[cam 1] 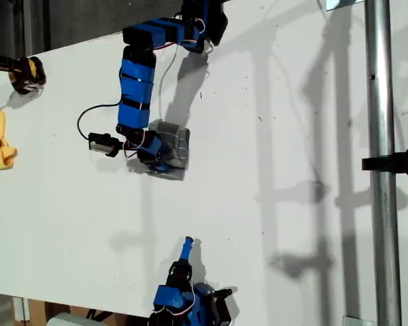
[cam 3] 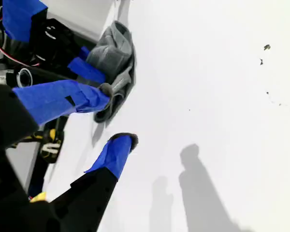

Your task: Grasp corners of a towel and fold twice.

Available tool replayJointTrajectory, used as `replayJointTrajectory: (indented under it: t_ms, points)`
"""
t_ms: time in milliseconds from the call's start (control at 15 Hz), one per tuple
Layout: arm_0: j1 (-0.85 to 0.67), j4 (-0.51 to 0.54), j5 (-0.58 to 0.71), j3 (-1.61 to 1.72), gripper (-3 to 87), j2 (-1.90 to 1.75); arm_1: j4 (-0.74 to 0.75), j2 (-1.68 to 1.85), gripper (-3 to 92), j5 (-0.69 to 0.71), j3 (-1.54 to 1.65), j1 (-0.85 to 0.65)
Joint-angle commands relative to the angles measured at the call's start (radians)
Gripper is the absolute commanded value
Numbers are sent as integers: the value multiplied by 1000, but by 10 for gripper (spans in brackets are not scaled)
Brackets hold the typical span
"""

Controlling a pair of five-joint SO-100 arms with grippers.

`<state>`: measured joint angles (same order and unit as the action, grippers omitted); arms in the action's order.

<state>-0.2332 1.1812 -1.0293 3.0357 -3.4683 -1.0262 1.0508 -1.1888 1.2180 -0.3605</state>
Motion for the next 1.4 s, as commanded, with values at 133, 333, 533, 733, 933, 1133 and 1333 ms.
replayJointTrajectory:
  t_ms: [133, 333, 533, 733, 933, 1133, 1333]
  points:
    - [2, -14, -11, -49, 144, -6, 3, 187, 370, 58, -72, -40]
    - [6, -14, -12, -55, 142, -6, 107, 301, 414, 114, -44, -57]
    - [3, -8, -23, -57, 148, -6, 164, 511, 422, 169, 61, -78]
    - [-5, 35, -57, -52, 129, -8, -60, 907, 90, 58, 433, -115]
    - [12, -63, 6, 3, 73, -9, -252, 1431, 22, -192, 960, -57]
    - [8, -97, -18, 52, -24, -9, -196, 1767, 19, -486, 1439, 147]
    - [43, -109, -72, 81, -24, -8, -316, 2088, -1, -538, 1660, 190]
